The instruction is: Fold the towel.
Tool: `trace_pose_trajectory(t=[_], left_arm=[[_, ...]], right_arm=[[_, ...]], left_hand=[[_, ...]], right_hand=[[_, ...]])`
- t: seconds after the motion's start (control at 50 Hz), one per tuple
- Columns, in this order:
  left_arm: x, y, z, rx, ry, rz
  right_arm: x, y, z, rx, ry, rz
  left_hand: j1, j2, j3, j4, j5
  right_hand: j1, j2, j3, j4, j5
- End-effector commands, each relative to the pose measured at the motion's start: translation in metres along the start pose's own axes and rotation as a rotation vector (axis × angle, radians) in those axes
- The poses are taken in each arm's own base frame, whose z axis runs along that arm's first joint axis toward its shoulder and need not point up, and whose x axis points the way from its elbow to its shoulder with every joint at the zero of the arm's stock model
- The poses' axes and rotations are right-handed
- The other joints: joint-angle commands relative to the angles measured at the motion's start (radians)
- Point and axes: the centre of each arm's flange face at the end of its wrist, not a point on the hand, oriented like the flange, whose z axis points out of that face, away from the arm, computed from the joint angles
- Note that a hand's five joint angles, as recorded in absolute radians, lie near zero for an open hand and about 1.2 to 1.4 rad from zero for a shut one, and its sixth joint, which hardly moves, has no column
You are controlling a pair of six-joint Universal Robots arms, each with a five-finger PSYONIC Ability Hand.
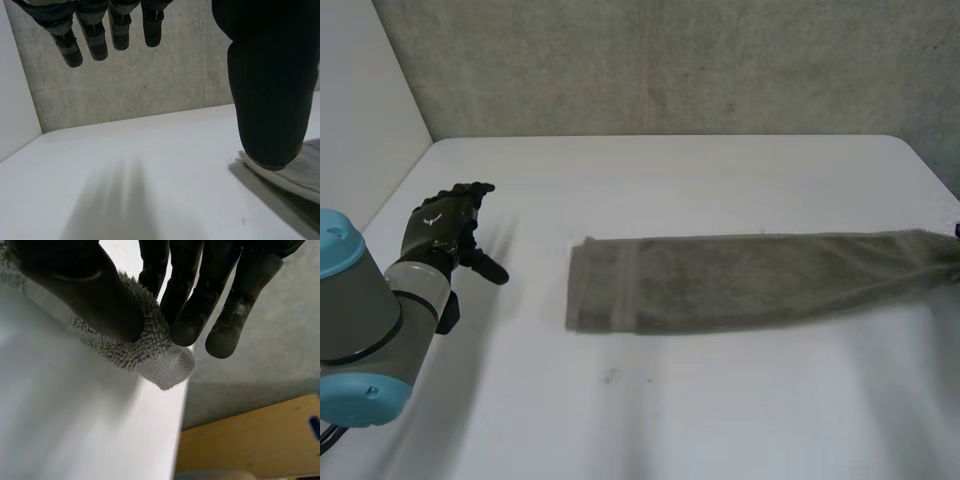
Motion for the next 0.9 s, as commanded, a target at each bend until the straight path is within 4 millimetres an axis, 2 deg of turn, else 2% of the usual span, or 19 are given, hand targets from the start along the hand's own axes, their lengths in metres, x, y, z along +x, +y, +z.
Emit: trace_pose_trajectory(t=[0.02,0.04,0.06,0.1,0.12,0.16,0.18,0.22,0.24,0.26,0.28,0.32,0.38,0.48,0.56,0.6,0.66,0.78,0.9], left_arm=[[0.000,-0.002,-0.001,0.005,0.001,0.000],[0.000,-0.002,-0.001,0.005,0.001,0.000],[0.000,-0.002,-0.001,0.005,0.001,0.000],[0.000,-0.002,-0.001,0.007,0.001,0.000],[0.000,-0.002,-0.001,0.005,0.001,0.000],[0.000,-0.002,-0.001,0.006,-0.001,0.000],[0.000,-0.002,-0.001,0.007,-0.001,0.000],[0.000,-0.002,-0.001,0.007,-0.001,0.000],[0.000,-0.002,-0.001,0.007,-0.001,0.000],[0.000,-0.002,-0.001,0.007,-0.001,0.000],[0.000,-0.002,-0.001,0.007,-0.001,0.000],[-0.001,-0.003,-0.001,0.008,-0.004,-0.001],[-0.001,-0.002,-0.001,0.004,-0.002,-0.001],[0.000,-0.001,-0.002,0.003,-0.001,0.000],[0.000,-0.001,-0.002,0.003,-0.001,0.000],[0.000,-0.001,-0.002,0.004,-0.001,0.000],[0.000,-0.001,-0.002,0.003,-0.001,0.000],[0.000,-0.001,-0.002,0.001,-0.001,0.000],[0.000,0.000,-0.002,-0.001,0.000,0.000]], right_arm=[[-0.022,-0.084,-0.028,0.244,-0.025,-0.015],[-0.039,-0.109,-0.040,0.318,-0.062,-0.011],[-0.039,-0.109,-0.040,0.319,-0.062,-0.011],[-0.081,-0.147,-0.064,0.442,-0.155,-0.021],[-0.082,-0.147,-0.064,0.443,-0.155,-0.021],[-0.136,-0.181,-0.098,0.569,-0.272,-0.047],[-0.136,-0.181,-0.098,0.570,-0.273,-0.047],[-0.195,-0.201,-0.137,0.674,-0.404,-0.077],[-0.196,-0.201,-0.138,0.674,-0.405,-0.077],[-0.221,-0.204,-0.154,0.706,-0.462,-0.092],[-0.222,-0.204,-0.154,0.706,-0.462,-0.092],[-0.262,-0.200,-0.177,0.736,-0.550,-0.123],[-0.294,-0.187,-0.193,0.735,-0.631,-0.156],[-0.320,-0.165,-0.206,0.685,-0.716,-0.209],[-0.319,-0.166,-0.209,0.671,-0.725,-0.221],[-0.306,-0.177,-0.211,0.671,-0.714,-0.199],[-0.281,-0.196,-0.216,0.697,-0.685,-0.128],[-0.236,-0.203,-0.206,0.639,-0.656,0.033],[-0.206,-0.168,-0.182,0.454,-0.644,0.156]], left_hand=[[0.002,0.010,0.010,0.008,-0.028],[0.002,0.010,0.010,0.008,-0.028],[0.002,0.010,0.010,0.008,-0.028],[0.002,0.010,0.010,0.008,-0.028],[0.002,0.010,0.010,0.008,-0.028],[0.002,0.010,0.010,0.008,-0.028],[0.002,0.010,0.010,0.008,-0.028],[0.002,0.010,0.010,0.008,-0.028],[0.002,0.010,0.010,0.008,-0.028],[0.002,0.010,0.010,0.008,-0.028],[0.002,0.010,0.010,0.008,-0.028],[0.002,0.010,0.010,0.008,-0.028],[0.002,0.010,0.010,0.008,-0.028],[0.002,0.010,0.010,0.008,-0.028],[0.002,0.010,0.010,0.008,-0.028],[0.002,0.010,0.010,0.008,-0.028],[0.002,0.010,0.010,0.008,-0.028],[0.002,0.010,0.010,0.008,-0.028],[0.002,0.010,0.010,0.008,-0.028]], right_hand=[[0.079,0.079,0.064,0.055,0.061],[0.079,0.079,0.064,0.055,0.061],[0.079,0.079,0.064,0.055,0.061],[0.079,0.079,0.064,0.055,0.061],[0.079,0.079,0.064,0.055,0.061],[0.079,0.079,0.064,0.055,0.061],[0.079,0.079,0.064,0.055,0.061],[0.079,0.079,0.064,0.055,0.061],[0.079,0.079,0.064,0.055,0.061],[0.079,0.079,0.064,0.055,0.061],[0.079,0.079,0.064,0.055,0.061],[0.079,0.079,0.064,0.055,0.061],[0.079,0.079,0.064,0.055,0.061],[0.079,0.079,0.064,0.055,0.061],[0.079,0.079,0.064,0.055,0.061],[-1.114,-1.114,-1.128,-1.138,-1.132],[-1.143,-1.143,-1.157,-1.167,-1.161],[-1.143,-1.143,-1.157,-1.167,-1.161],[-1.143,-1.143,-1.157,-1.167,-1.161]])
